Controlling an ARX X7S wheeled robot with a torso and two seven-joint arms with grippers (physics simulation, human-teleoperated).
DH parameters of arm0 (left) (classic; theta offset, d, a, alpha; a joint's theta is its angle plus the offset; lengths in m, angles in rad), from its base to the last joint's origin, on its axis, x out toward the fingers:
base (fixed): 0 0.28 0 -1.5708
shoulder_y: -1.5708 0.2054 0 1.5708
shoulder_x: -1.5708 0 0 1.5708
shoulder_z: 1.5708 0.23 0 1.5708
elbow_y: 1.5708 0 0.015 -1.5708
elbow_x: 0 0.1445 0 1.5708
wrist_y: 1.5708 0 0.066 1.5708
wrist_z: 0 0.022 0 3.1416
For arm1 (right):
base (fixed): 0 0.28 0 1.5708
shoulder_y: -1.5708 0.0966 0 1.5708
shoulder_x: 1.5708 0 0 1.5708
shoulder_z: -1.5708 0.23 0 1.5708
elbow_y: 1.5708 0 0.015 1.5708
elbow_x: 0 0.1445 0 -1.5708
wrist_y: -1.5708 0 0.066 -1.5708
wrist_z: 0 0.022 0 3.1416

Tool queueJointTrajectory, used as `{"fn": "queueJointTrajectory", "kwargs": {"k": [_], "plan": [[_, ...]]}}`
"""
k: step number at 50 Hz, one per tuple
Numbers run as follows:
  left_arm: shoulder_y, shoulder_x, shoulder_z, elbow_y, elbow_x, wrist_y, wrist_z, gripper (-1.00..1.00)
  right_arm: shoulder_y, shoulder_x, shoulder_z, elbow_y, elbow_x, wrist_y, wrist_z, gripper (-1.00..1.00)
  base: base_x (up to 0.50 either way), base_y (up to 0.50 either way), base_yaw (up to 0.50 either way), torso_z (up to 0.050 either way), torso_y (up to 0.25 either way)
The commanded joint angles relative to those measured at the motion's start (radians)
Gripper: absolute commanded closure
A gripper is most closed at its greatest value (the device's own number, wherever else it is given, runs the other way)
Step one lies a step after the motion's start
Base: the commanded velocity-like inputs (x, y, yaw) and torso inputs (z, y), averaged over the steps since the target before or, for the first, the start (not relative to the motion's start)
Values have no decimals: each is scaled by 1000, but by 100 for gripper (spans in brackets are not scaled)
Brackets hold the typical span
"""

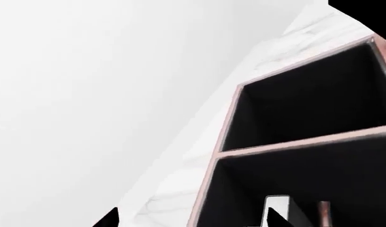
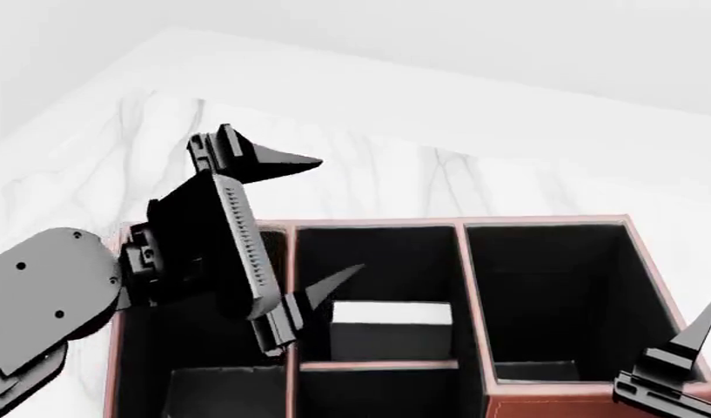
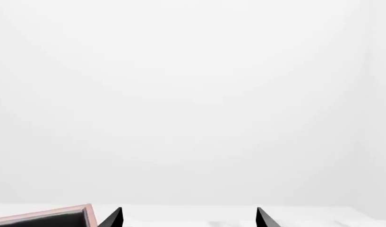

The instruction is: Pick up the book and place it in the front compartment of the caddy.

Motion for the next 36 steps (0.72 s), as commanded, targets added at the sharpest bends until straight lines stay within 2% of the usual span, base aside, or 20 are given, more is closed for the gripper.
{"fn": "queueJointTrajectory", "kwargs": {"k": [1,2,6,9,16,17,19,22,26,28,31,36], "plan": [[104,-295,-80,622,-48,-134,-531,-100,-13,-12,7,-57,-53,-13,-12,-100,0,0,0,0,0],[104,-296,-80,625,-48,-136,-533,-100,-13,-12,7,-57,-53,-13,-12,-100,0,0,0,0,0],[208,-379,-122,758,-36,-60,-709,-100,-29,-16,0,-91,-69,-52,-10,-100,0,0,0,0,0],[324,-446,-162,858,54,25,-926,-100,-38,-23,5,-127,-63,-88,-9,-100,0,0,0,0,0],[507,-526,-237,920,139,213,-1185,-100,-50,-37,-8,-151,-56,-156,-21,-100,0,0,0,0,0],[547,-553,-269,942,188,239,-1284,-100,-52,-38,-11,-159,-64,-158,-17,-100,0,0,0,0,0],[598,-597,-306,981,212,296,-1378,-100,-59,-46,-2,-164,-51,-182,-16,-100,0,0,0,0,0],[621,-662,-327,1066,297,285,-1439,-100,-67,-56,22,-186,-37,-218,-5,-100,0,0,0,0,0],[645,-704,-346,1133,343,277,-1503,-100,-84,-57,47,-229,-7,-237,0,-100,0,0,0,0,0],[668,-724,-359,1181,423,229,-1572,-100,-90,-55,55,-254,-9,-240,4,-100,0,0,0,0,0],[709,-748,-370,1221,496,250,-1638,-100,-105,-59,76,-296,4,-256,15,-100,0,0,0,0,0],[731,-787,-399,1224,474,322,-1697,-100,-104,-68,73,-302,0,-260,24,-100,0,0,0,0,0]]}}
